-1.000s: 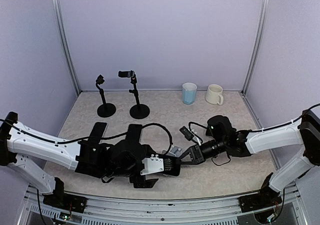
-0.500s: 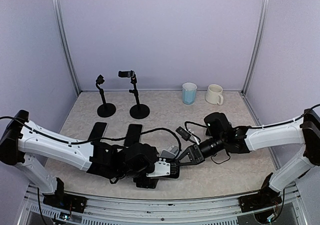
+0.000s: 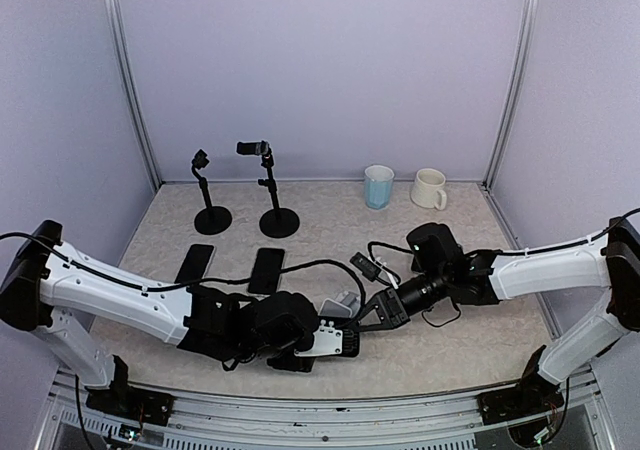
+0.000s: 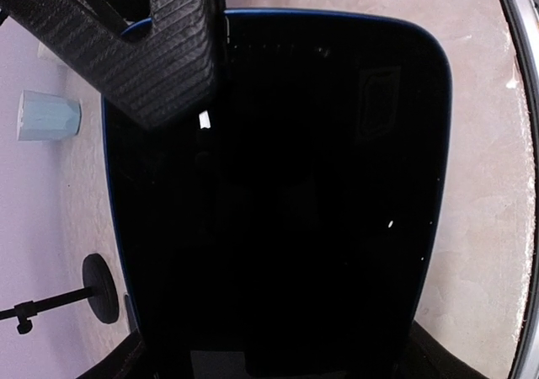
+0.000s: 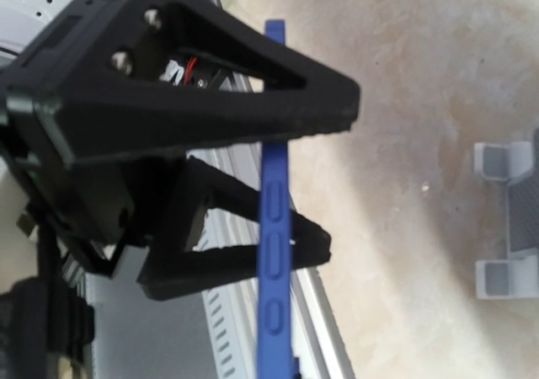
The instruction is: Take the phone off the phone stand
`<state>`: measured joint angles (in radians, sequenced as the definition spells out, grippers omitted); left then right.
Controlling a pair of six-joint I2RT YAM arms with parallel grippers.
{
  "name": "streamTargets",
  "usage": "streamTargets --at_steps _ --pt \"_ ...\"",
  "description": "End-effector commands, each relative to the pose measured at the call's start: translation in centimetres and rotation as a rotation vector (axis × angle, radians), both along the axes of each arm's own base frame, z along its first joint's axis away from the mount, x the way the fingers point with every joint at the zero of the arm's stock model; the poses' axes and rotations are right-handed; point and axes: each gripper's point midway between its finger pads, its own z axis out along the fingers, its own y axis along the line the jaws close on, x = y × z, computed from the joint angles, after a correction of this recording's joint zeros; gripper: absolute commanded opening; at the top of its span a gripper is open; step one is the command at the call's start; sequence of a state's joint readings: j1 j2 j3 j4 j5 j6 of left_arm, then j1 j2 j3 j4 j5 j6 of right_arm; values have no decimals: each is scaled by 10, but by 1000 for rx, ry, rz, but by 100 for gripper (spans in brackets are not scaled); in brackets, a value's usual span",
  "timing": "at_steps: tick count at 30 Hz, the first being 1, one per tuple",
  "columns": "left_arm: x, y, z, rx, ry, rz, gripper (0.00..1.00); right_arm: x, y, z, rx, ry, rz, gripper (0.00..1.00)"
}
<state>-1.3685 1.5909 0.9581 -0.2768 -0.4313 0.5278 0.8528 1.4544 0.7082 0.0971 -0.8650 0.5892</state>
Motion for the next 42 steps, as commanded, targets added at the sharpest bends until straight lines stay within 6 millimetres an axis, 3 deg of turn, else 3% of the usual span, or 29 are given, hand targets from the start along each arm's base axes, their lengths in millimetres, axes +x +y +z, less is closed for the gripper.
streamTargets --at_steps 1,7,11,16,24,29,42 --pt "13 -12 22 -95 -50 77 57 -3 9 34 107 -61 48 1" --pt "14 -9 41 -202 -43 118 49 10 2 42 112 -101 -8 56" --pt "15 -1 49 -274 12 168 47 29 -12 51 121 -137 -97 68" --pt "20 12 56 -360 60 240 45 49 -26 45 91 -174 -217 70" --pt "37 34 82 -554 123 362 45 57 -30 4 23 -147 -311 65" --pt "42 46 89 -610 133 401 45 49 -18 -26 -39 -132 -308 62" --pt "52 65 103 -699 99 464 45 55 11 -65 -84 -92 -322 55"
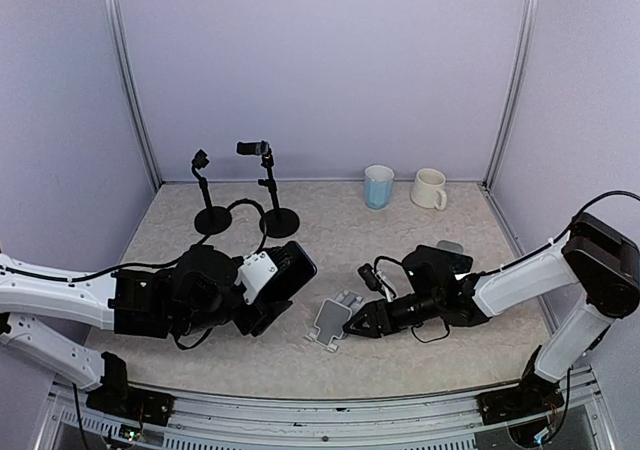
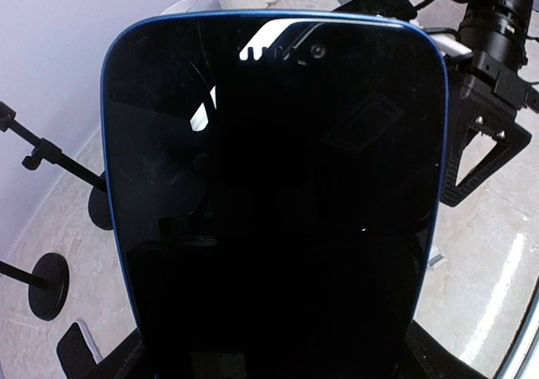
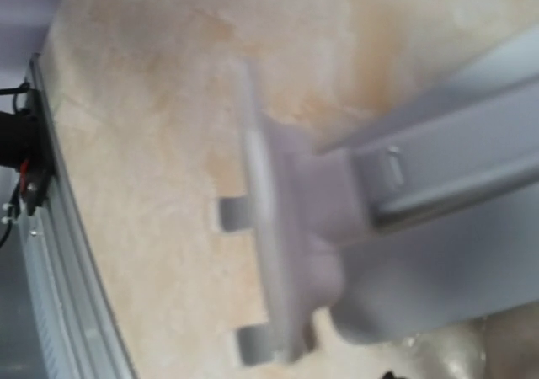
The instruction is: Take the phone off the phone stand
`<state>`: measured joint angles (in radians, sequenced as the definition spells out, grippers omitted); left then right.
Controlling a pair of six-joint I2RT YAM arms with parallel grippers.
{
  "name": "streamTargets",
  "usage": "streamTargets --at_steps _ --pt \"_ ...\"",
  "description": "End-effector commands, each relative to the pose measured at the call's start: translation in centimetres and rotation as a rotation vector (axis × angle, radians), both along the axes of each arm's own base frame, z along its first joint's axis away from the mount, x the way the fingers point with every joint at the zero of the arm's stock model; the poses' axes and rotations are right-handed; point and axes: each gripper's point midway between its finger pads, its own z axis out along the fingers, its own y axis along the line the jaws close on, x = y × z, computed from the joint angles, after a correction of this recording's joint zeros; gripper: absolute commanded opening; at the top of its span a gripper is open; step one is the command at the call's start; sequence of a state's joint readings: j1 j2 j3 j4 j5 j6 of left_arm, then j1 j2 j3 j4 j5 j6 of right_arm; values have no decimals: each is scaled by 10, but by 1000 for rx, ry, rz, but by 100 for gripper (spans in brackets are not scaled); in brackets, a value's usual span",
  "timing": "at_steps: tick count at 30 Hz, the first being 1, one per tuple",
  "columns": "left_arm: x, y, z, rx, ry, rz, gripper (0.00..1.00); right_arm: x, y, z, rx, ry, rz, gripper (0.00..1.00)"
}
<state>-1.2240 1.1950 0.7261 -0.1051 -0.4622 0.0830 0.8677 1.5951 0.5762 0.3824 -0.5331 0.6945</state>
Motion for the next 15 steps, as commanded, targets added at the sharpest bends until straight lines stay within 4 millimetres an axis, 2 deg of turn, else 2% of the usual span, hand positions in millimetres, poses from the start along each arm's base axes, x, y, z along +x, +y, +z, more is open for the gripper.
streamTargets --at_steps 1,6,11,15 --pt "9 2 25 -109 -41 50 45 11 19 6 39 -33 -23 55" --pt "10 5 27 -126 -42 59 45 20 24 0 28 -38 -48 49" --pt "10 9 27 -139 -41 71 45 40 26 -3 -12 -80 -88 25" --pt "11 12 28 -145 -44 81 45 57 24 -4 -20 -91 -95 12"
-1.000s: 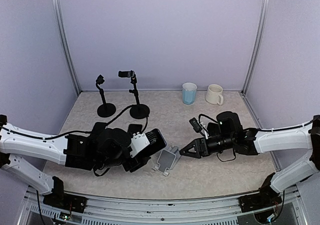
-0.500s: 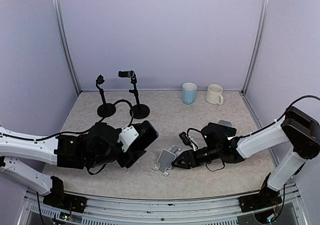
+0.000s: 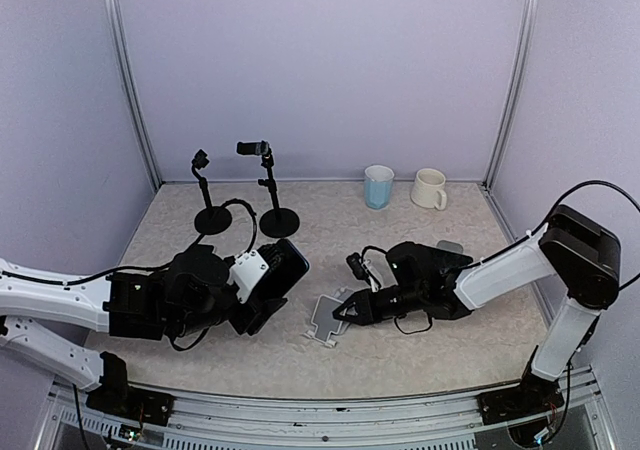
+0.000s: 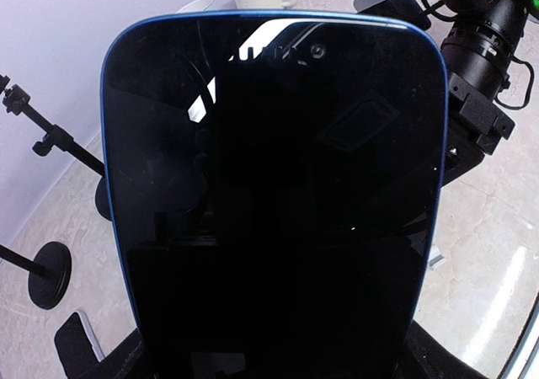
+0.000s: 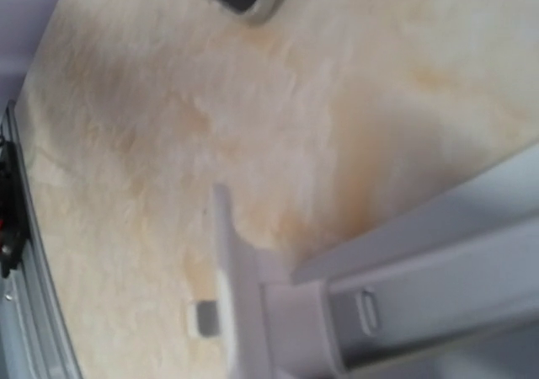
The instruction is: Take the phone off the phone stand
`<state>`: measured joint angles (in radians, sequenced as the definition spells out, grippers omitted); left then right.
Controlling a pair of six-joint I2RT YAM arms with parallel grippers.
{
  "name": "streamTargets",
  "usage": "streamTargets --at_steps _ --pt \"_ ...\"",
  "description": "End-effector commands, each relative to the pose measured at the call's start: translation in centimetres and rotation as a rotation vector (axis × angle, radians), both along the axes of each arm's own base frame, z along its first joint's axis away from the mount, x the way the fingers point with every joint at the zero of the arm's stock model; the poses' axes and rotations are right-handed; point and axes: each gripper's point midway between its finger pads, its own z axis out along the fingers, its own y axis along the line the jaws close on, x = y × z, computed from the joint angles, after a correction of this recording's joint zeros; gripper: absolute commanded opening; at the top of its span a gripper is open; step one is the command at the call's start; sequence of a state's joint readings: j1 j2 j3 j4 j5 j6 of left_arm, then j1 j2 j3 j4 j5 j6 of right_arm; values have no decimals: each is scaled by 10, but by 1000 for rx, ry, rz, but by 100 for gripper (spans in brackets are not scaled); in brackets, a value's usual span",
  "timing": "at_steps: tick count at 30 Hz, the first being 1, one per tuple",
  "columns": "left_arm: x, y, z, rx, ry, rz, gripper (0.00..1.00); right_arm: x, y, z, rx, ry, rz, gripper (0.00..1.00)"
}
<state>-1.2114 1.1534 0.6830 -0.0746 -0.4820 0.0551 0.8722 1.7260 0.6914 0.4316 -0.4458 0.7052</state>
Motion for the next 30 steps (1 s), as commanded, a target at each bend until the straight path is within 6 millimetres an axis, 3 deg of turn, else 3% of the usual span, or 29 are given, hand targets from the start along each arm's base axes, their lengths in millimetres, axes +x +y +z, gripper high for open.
streamTargets --at_steps 1,5,15,24,30 --pt "7 2 26 -105 -43 41 45 25 -1 -1 -18 -44 -19 9" --pt "8 5 28 -108 -48 47 45 39 0 8 32 -61 40 0" --pt "11 6 28 -115 -52 49 45 99 7 44 89 -192 201 0" --pt "16 12 29 -143 -47 65 45 130 10 48 113 -170 307 0" --pt "17 12 31 -154 -49 66 45 173 16 52 98 -193 325 0"
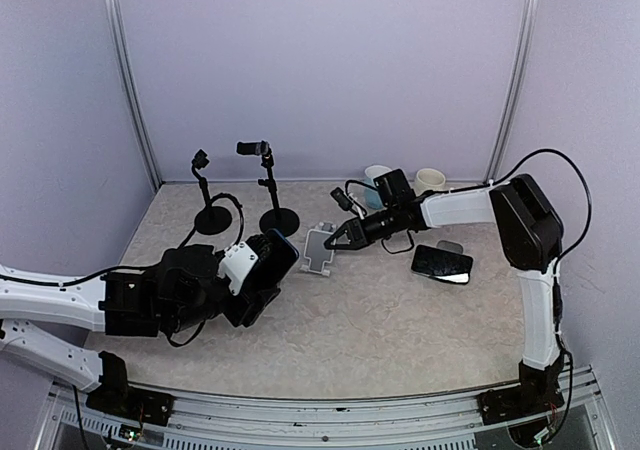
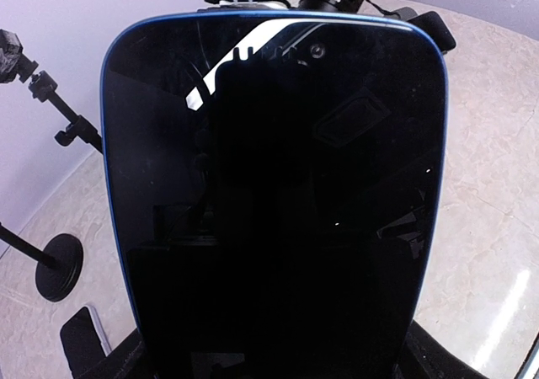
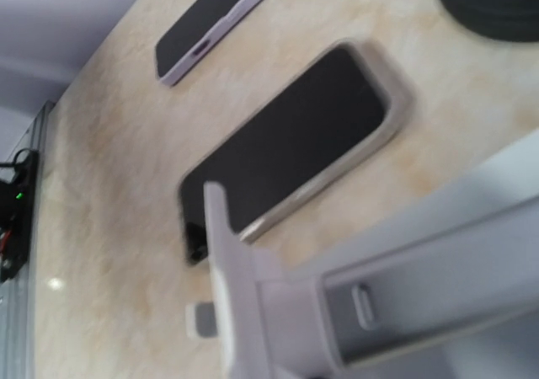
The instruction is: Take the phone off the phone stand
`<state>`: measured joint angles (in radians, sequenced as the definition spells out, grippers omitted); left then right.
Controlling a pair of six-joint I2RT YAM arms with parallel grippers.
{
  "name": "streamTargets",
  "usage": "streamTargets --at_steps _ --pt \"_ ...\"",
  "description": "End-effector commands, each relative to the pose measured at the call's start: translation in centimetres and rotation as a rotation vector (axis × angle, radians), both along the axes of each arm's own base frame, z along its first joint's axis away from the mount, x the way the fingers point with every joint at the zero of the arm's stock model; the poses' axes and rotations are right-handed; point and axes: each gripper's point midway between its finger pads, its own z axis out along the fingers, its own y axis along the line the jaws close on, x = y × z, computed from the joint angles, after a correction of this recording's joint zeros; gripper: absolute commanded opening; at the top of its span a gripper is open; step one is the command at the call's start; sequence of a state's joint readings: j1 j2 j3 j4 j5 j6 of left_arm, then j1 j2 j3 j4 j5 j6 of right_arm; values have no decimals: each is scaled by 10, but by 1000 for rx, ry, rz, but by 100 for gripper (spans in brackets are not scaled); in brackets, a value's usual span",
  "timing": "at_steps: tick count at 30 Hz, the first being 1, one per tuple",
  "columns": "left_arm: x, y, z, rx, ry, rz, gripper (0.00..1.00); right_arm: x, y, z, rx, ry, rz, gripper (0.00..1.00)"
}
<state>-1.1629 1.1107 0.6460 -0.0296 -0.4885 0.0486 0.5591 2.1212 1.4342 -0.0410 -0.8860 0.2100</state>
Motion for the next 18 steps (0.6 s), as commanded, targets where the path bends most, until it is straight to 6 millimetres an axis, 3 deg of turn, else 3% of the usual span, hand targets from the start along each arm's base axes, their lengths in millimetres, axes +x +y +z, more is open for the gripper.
streamTargets --at_steps 1,9,18 --pt "4 -2 24 -103 -34 11 45 26 0 7 -2 -30 55 0" --pt "3 -1 22 -120 -32 11 45 90 -22 -12 -39 -39 -20 0" --pt "5 -8 18 -131 -18 7 45 131 -28 -23 -41 -76 -62 0"
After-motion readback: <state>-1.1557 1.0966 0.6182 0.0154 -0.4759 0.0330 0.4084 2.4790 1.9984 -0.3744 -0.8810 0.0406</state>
